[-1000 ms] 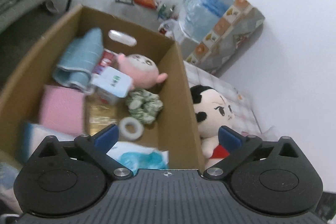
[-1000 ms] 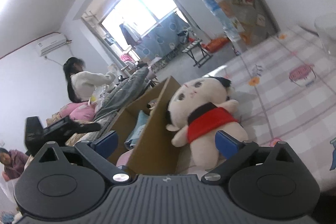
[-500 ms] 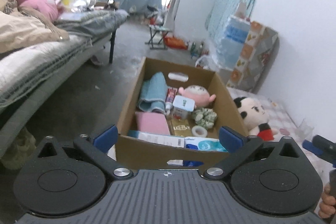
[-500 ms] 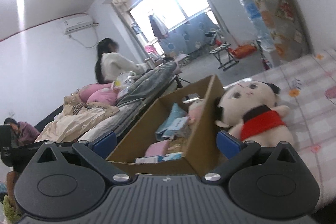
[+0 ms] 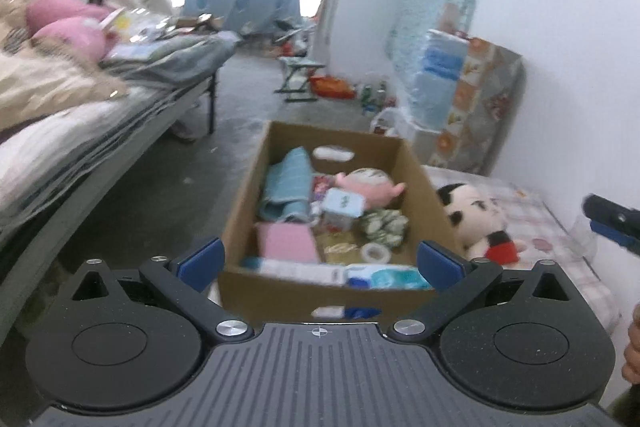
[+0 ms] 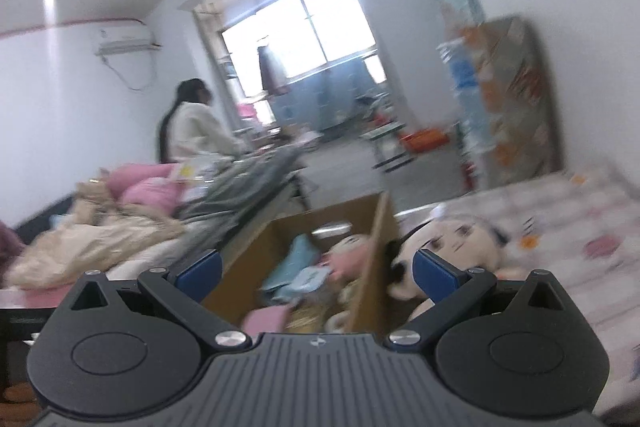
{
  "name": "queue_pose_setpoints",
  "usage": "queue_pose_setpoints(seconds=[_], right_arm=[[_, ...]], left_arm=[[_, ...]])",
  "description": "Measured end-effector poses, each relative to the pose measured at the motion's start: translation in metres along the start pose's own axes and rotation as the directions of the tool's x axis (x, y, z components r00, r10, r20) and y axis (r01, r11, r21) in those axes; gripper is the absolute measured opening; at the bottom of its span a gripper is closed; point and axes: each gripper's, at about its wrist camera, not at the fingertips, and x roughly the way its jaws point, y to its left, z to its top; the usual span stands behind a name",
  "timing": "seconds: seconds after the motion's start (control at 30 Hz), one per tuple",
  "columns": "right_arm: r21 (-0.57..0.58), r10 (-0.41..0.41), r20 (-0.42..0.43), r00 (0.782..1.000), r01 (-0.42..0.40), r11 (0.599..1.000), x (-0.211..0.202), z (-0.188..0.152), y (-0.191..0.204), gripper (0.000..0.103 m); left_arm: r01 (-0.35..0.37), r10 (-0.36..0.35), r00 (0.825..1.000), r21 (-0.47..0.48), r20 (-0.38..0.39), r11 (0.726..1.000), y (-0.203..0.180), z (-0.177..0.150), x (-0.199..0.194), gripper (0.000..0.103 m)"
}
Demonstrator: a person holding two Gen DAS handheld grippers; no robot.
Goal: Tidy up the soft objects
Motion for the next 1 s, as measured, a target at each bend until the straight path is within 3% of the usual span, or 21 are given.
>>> queue_pose_setpoints(seconds=[0.1,0.3,0.47,0.67,0.73,0.83,1.0], right_arm=[[-0.042,-0.093,0.036,0.995,0.095,0.995,-0.004,0.008,0.013,0.081],[-0.074,-0.201,0.056,0.978,0.205,0.976,-0.002,0.001,0.029,0.081],[-0.151,-0.366,0.030,0.930,0.366,0.918,0.011,-0.016,0.042,0.081],[-0.225,-0.453,0.066,0.889,0.455,0.861,0.014,-0.029,0.053,0.081],[-0.229,-0.445,0.084,0.891,0.452,0.862,0.013,-0.030,0.052,0.081],[-0.199,-0.398,0.079,0.914,0.406,0.892,0.013,-0.032,0.044,0.081],[-0.142,-0.271,-0.029,0.962,0.265,0.954,0.024,-0.037,0.028,0.081]], left_arm=[[0.004,-0.004,1.000,0.006,0.025,1.000,-0.013,0.006,0.002,0.103],[-0.087,0.084,0.995,0.049,0.062,0.995,-0.039,0.008,0.021,0.103],[-0.072,0.071,0.997,0.086,0.017,0.994,-0.046,0.000,0.045,0.103],[-0.072,0.072,0.997,0.075,0.007,0.995,-0.044,-0.005,0.066,0.103],[-0.077,0.077,0.997,0.092,0.007,0.993,-0.046,-0.005,0.069,0.103],[-0.066,0.066,0.998,0.118,-0.002,0.991,-0.052,-0.004,0.071,0.103],[-0.080,0.087,0.995,0.157,-0.044,0.984,-0.062,-0.002,0.073,0.103]])
